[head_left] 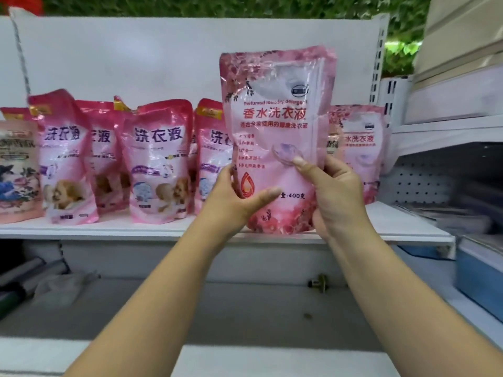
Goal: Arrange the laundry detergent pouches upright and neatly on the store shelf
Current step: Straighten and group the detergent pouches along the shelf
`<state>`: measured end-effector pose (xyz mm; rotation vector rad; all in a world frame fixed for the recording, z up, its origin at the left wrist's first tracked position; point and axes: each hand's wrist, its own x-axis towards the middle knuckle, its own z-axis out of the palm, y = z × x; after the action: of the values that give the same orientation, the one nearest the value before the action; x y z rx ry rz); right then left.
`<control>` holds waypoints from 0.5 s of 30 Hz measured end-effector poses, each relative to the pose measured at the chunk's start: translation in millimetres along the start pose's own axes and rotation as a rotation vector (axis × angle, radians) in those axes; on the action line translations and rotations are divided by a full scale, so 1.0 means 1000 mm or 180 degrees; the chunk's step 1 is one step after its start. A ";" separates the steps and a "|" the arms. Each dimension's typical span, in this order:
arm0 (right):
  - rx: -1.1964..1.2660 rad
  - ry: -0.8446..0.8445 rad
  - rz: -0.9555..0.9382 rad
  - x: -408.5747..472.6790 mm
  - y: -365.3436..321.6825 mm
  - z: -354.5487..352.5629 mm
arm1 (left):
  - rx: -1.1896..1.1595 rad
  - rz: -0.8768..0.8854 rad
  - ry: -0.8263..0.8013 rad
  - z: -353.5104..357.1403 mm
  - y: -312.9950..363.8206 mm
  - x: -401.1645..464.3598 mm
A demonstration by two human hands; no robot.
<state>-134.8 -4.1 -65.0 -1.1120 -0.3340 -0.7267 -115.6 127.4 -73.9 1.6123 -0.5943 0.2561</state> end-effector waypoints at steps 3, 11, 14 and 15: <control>-0.0247 0.0035 -0.0047 0.011 -0.022 -0.034 | -0.0122 0.0127 0.0019 0.038 0.004 0.015; -0.1561 0.0126 0.0651 0.057 -0.080 -0.143 | -0.0118 0.0186 -0.0106 0.178 0.010 0.052; -0.1719 0.0256 0.0775 0.077 -0.075 -0.168 | -0.0002 -0.0031 -0.0340 0.212 0.004 0.067; -0.1693 0.0257 0.0805 0.084 -0.070 -0.176 | 0.0076 -0.0153 -0.0365 0.219 -0.001 0.074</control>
<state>-140.0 -210.2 -41.9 -1.5873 0.0800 -0.6471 -92.5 -102.8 -68.8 1.6703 -0.6412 0.1363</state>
